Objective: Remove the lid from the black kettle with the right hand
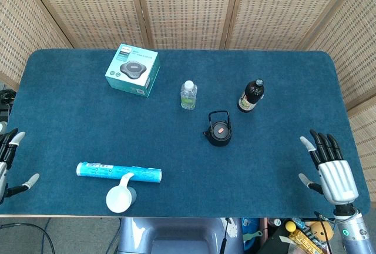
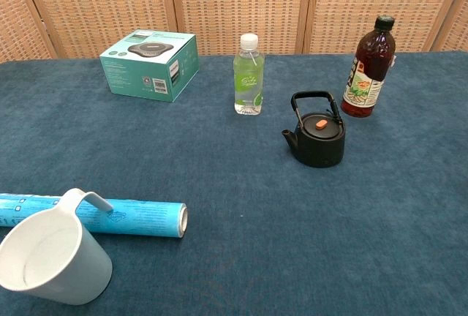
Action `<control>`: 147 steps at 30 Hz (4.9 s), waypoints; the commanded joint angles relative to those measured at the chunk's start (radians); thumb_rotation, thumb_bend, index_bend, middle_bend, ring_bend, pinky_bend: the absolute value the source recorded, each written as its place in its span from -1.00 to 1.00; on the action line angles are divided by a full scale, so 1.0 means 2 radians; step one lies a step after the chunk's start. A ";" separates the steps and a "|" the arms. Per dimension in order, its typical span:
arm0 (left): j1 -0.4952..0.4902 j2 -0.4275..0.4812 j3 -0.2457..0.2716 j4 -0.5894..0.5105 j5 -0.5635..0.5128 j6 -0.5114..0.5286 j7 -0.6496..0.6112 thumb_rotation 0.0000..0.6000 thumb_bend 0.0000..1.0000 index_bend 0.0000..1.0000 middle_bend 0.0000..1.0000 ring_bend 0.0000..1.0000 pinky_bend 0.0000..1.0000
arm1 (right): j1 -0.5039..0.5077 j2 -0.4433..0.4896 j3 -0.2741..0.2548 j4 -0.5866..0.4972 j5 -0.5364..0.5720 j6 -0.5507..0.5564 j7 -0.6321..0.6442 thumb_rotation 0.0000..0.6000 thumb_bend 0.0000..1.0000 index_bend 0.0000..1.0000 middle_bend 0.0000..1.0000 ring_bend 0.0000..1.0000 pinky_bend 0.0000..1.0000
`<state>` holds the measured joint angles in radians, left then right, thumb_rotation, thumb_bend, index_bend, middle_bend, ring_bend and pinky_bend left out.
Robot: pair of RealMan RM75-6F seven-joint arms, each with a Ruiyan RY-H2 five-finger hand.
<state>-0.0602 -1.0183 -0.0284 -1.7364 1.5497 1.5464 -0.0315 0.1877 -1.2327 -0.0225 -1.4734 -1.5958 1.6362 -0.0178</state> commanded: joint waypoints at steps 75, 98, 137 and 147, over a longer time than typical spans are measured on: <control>-0.028 -0.013 -0.022 0.029 -0.059 -0.057 -0.013 1.00 -0.55 -1.00 -1.00 -1.00 -1.00 | 0.313 -0.183 0.105 0.144 0.165 -0.395 -0.115 1.00 0.06 -0.04 -1.00 -1.00 -1.00; -0.028 -0.014 -0.021 0.029 -0.060 -0.058 -0.011 1.00 -0.55 -1.00 -1.00 -1.00 -1.00 | 0.317 -0.192 0.098 0.163 0.168 -0.399 -0.112 1.00 0.07 0.07 -1.00 -1.00 -1.00; -0.023 -0.012 -0.014 0.022 -0.041 -0.045 -0.010 1.00 -0.55 -1.00 -1.00 -1.00 -1.00 | 0.208 -0.078 0.004 0.065 0.031 -0.254 -0.056 1.00 0.12 0.26 -0.99 -1.00 -1.00; -0.021 -0.016 -0.011 0.018 -0.036 -0.040 0.005 1.00 -0.55 -1.00 -1.00 -1.00 -1.00 | 0.192 -0.123 -0.011 0.132 0.014 -0.252 -0.055 1.00 0.12 0.26 -1.00 -1.00 -1.00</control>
<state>-0.1020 -1.0510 -0.0495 -1.6996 1.4770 1.4655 -0.0207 0.5759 -1.4693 -0.0417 -1.2180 -1.5646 1.1339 -0.1322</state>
